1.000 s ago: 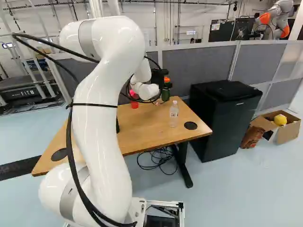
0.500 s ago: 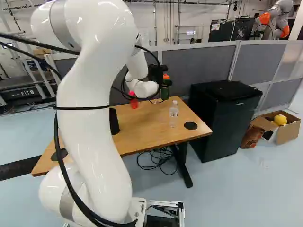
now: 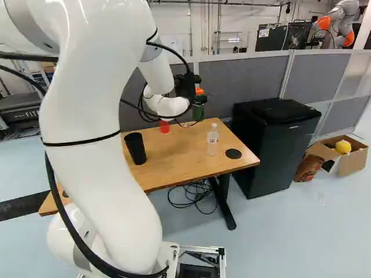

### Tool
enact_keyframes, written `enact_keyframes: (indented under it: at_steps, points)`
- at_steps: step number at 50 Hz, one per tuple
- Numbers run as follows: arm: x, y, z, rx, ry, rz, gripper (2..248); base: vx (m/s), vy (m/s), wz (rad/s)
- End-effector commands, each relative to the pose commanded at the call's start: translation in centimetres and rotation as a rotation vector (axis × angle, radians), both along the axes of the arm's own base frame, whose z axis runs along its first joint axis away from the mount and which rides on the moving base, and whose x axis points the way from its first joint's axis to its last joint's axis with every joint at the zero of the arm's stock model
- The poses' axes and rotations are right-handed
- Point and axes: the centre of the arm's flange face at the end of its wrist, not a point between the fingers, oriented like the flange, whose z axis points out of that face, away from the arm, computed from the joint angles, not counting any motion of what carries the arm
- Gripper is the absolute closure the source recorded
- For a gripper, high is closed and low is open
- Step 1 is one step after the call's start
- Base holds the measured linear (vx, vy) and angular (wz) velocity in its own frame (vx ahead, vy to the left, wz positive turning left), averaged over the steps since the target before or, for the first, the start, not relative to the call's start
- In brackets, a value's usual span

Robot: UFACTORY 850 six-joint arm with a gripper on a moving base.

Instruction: Pick up the green bottle from the table

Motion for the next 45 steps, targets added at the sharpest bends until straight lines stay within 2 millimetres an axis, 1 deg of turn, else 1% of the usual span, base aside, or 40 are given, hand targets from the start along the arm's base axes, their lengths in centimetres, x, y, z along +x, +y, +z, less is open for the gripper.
enact_keyframes:
  at_steps: [17, 45]
  points:
    - [-3.6, 1.1, 0.2, 0.001, 0.01, 0.014, 127, 0.0, 0.0, 0.0]
    - [-9.5, 2.2, 0.3, 0.001, 0.018, 0.029, 127, 0.0, 0.0, 0.0]
